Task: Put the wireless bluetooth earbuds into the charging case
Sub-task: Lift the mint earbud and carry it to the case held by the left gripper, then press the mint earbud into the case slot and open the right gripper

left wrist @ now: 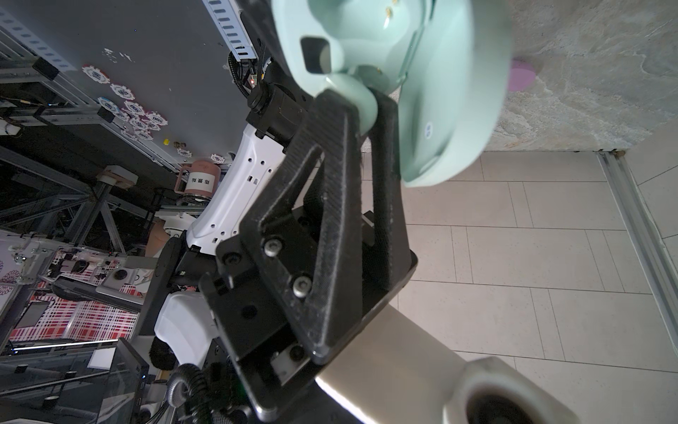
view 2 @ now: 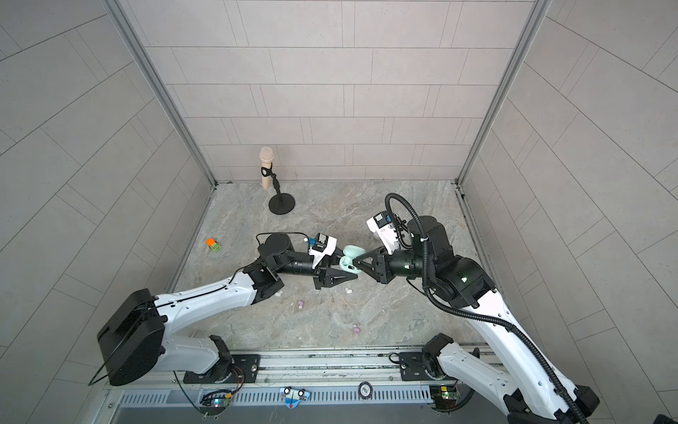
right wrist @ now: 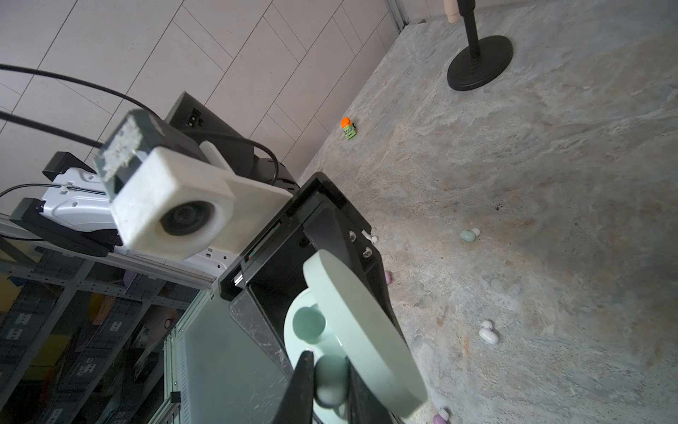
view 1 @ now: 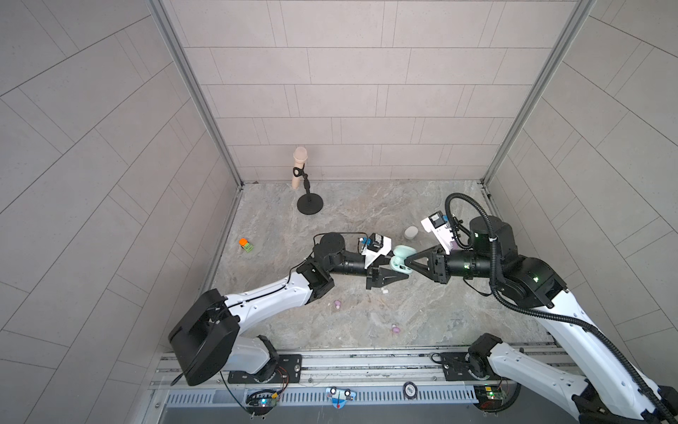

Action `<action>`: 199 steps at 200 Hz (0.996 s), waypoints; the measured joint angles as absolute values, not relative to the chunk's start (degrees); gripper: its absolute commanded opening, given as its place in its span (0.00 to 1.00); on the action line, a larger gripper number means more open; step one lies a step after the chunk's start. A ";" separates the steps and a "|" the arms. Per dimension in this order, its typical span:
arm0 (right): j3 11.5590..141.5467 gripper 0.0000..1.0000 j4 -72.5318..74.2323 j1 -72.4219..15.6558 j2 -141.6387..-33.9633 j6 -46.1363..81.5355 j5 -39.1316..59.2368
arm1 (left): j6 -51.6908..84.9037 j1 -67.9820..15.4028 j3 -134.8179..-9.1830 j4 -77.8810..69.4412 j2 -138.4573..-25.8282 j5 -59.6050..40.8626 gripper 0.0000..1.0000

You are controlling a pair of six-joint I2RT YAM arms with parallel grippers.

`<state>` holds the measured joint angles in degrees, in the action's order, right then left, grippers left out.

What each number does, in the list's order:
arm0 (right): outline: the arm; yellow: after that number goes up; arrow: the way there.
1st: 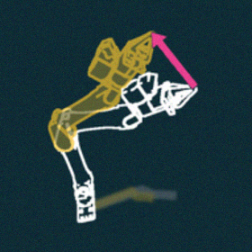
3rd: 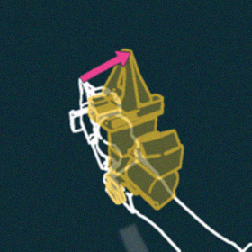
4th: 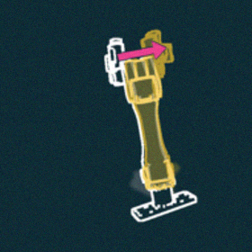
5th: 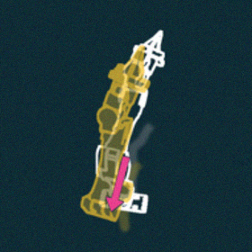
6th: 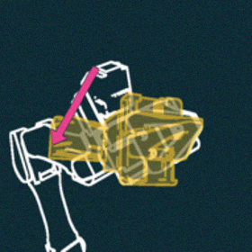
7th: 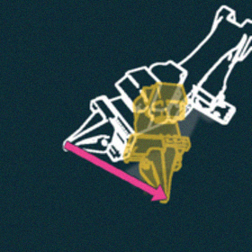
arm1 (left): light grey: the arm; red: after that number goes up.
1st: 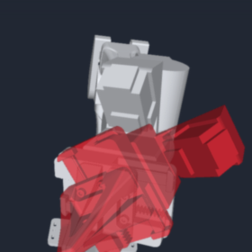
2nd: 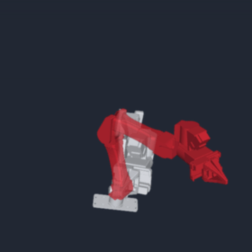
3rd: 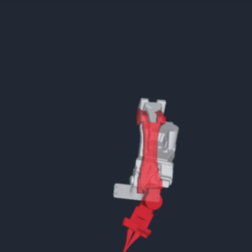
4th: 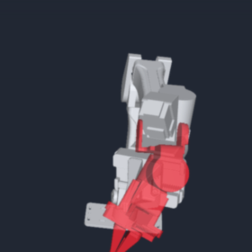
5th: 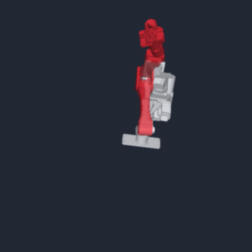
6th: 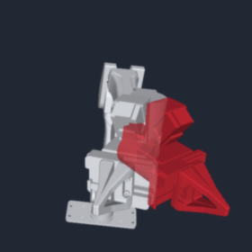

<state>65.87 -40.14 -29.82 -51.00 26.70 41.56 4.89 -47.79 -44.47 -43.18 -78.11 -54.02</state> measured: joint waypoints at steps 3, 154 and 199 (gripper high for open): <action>65.87 0.04 -40.14 -29.82 -51.00 26.70 41.56 | 4.91 -47.79 -44.47 -43.20 -78.11 -54.02 0.00; 65.91 0.42 -40.69 -29.93 -51.00 27.16 41.63 | 4.89 -47.83 -44.47 -42.92 -78.39 -53.28 0.00; 67.18 0.48 -42.15 -30.35 -51.55 27.24 40.25 | 4.91 -48.16 -44.47 -43.00 -78.63 -52.56 0.00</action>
